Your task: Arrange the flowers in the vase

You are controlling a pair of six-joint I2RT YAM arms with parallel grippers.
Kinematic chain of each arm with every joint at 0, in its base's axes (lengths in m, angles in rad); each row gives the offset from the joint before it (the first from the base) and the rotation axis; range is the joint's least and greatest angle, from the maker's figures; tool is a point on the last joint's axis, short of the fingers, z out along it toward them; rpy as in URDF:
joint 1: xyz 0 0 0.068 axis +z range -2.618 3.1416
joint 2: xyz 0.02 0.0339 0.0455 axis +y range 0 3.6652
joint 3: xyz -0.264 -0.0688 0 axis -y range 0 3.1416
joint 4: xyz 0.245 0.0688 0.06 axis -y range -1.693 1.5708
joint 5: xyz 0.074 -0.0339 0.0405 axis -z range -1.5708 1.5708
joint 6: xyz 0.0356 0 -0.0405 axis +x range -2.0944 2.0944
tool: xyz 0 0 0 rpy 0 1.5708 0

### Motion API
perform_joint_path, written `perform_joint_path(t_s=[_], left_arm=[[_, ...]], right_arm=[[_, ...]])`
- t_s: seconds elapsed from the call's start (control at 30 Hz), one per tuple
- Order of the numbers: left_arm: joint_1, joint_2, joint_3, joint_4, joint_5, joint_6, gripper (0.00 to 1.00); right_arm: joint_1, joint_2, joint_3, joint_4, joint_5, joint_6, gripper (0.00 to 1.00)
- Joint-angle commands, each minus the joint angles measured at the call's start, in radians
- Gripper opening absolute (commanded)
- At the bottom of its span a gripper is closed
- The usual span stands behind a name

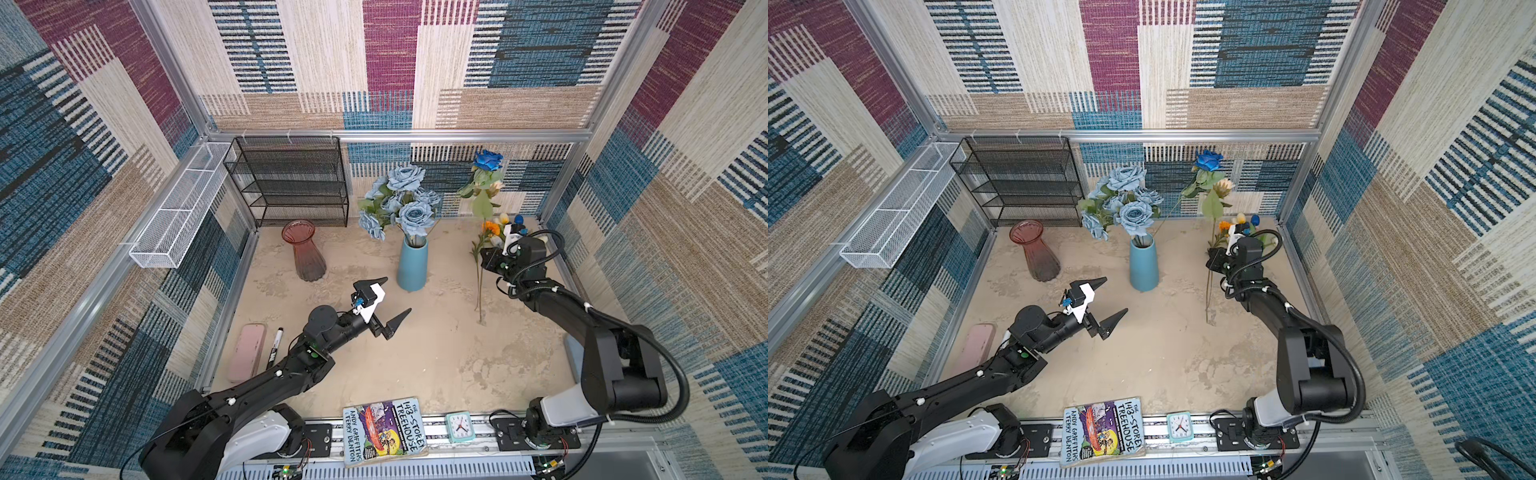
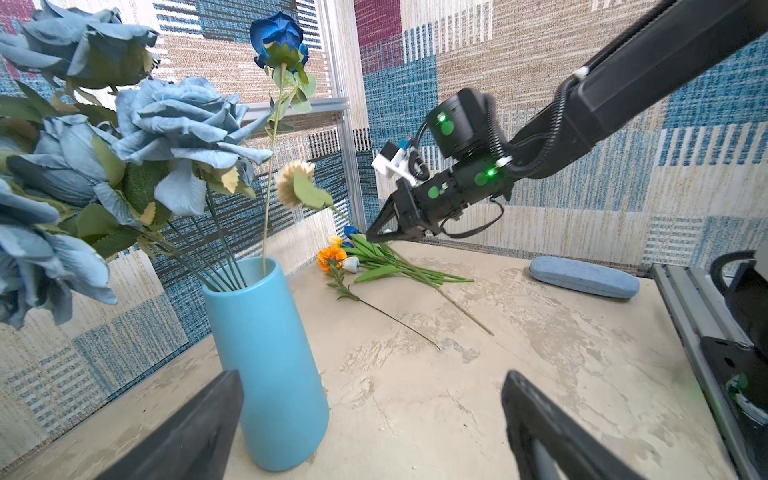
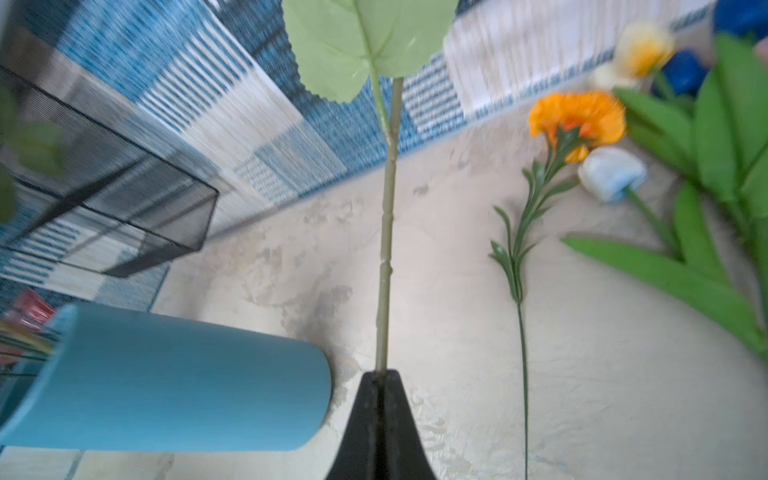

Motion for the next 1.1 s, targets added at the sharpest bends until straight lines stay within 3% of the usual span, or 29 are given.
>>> perform_joint_path(t_s=[0.0,0.1,0.27,0.47,0.73,1.07], left_arm=[[0.0,-0.009,-0.003,0.009,0.001,0.019,1.0],[0.0,-0.009,-0.002,0.02,0.004,0.013,1.0],[-0.001,-0.016,0.005,0.024,0.02,0.009,1.0],[-0.001,-0.044,0.019,0.025,0.034,-0.009,1.0],[-0.002,-0.001,0.034,0.063,0.042,-0.019,1.0],[-0.001,-0.013,0.015,0.058,0.017,-0.016,1.0]], right_arm=[[-0.01,-0.123,-0.072,0.148,0.126,0.092,0.0],[-0.015,-0.224,-0.116,0.175,0.181,0.11,0.0],[-0.015,-0.361,-0.169,0.343,0.111,0.048,0.0],[-0.009,-0.486,-0.222,0.645,0.017,0.059,0.0],[0.139,-0.258,-0.122,1.043,-0.082,0.071,0.0],[0.214,0.064,0.044,1.337,-0.024,0.068,0.0]])
